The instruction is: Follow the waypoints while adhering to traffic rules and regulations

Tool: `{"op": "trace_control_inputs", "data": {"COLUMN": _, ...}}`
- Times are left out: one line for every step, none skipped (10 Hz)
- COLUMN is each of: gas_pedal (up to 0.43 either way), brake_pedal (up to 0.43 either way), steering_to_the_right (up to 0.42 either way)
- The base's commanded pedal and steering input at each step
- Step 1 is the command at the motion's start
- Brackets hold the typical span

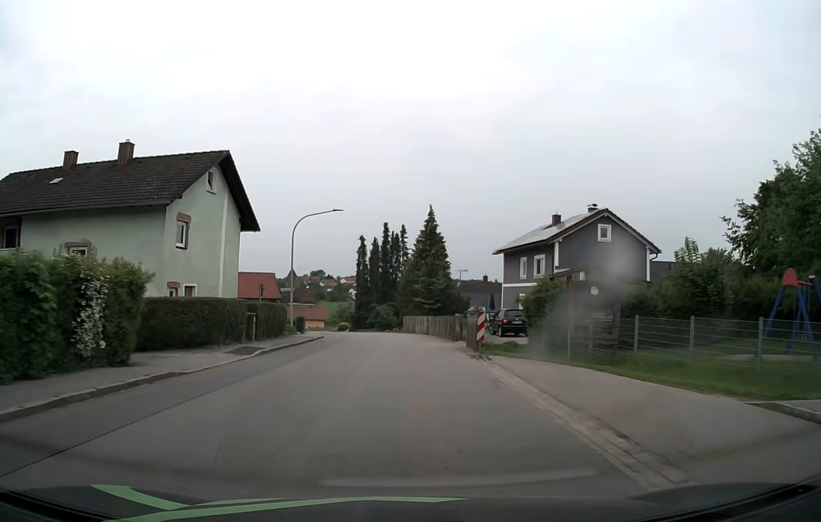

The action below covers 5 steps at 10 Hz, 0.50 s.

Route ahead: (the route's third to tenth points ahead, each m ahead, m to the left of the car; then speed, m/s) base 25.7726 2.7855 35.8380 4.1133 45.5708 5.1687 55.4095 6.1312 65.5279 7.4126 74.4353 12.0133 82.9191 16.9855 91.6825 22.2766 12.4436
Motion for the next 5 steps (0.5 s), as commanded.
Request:
{"op": "trace_control_inputs", "data": {"gas_pedal": 0.000, "brake_pedal": 0.000, "steering_to_the_right": 0.001}}
{"op": "trace_control_inputs", "data": {"gas_pedal": 0.000, "brake_pedal": 0.000, "steering_to_the_right": 0.000}}
{"op": "trace_control_inputs", "data": {"gas_pedal": 0.000, "brake_pedal": 0.000, "steering_to_the_right": 0.000}}
{"op": "trace_control_inputs", "data": {"gas_pedal": 0.000, "brake_pedal": 0.000, "steering_to_the_right": 0.000}}
{"op": "trace_control_inputs", "data": {"gas_pedal": 0.000, "brake_pedal": 0.000, "steering_to_the_right": 0.000}}
